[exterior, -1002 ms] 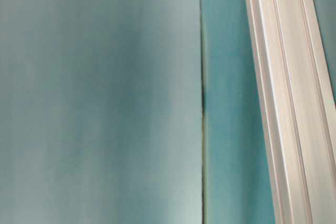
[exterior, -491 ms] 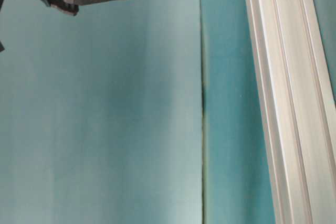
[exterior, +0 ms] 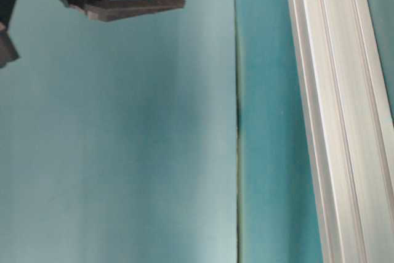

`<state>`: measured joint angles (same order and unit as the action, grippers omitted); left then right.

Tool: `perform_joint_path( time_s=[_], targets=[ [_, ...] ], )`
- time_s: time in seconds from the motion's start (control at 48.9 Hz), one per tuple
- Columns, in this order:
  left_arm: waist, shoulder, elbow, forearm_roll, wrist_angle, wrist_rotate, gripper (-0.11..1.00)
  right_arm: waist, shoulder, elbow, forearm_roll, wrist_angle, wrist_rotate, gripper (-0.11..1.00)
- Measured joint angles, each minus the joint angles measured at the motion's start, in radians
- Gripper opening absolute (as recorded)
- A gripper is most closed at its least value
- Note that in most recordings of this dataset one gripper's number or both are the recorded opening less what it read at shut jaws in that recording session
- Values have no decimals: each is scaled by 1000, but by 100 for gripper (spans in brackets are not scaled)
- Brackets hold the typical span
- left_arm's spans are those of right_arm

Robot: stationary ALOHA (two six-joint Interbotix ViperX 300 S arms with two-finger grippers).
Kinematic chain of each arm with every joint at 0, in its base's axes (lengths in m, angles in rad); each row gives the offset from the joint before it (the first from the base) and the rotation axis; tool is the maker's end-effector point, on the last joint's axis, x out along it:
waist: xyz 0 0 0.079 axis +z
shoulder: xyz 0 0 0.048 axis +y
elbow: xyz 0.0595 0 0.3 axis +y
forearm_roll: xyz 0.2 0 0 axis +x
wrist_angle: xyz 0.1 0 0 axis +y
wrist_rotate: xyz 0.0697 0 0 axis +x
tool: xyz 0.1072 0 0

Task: Lift the metal rail with both hands.
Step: 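Close both grippers on the silver rail ends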

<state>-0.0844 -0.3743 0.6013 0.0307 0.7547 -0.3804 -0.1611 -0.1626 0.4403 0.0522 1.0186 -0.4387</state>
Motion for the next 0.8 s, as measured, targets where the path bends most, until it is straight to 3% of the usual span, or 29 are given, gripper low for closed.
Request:
perform_joint_path(
  time_s=[0.327,0.797],
  targets=[
    [-2,71,52,-2,-43,-71,98,-2,35,80,-6,-98,-5,98],
    [-3,181,115,-2,-138,-106,98,3,84,212,-11,-230,2,98]
  ],
)
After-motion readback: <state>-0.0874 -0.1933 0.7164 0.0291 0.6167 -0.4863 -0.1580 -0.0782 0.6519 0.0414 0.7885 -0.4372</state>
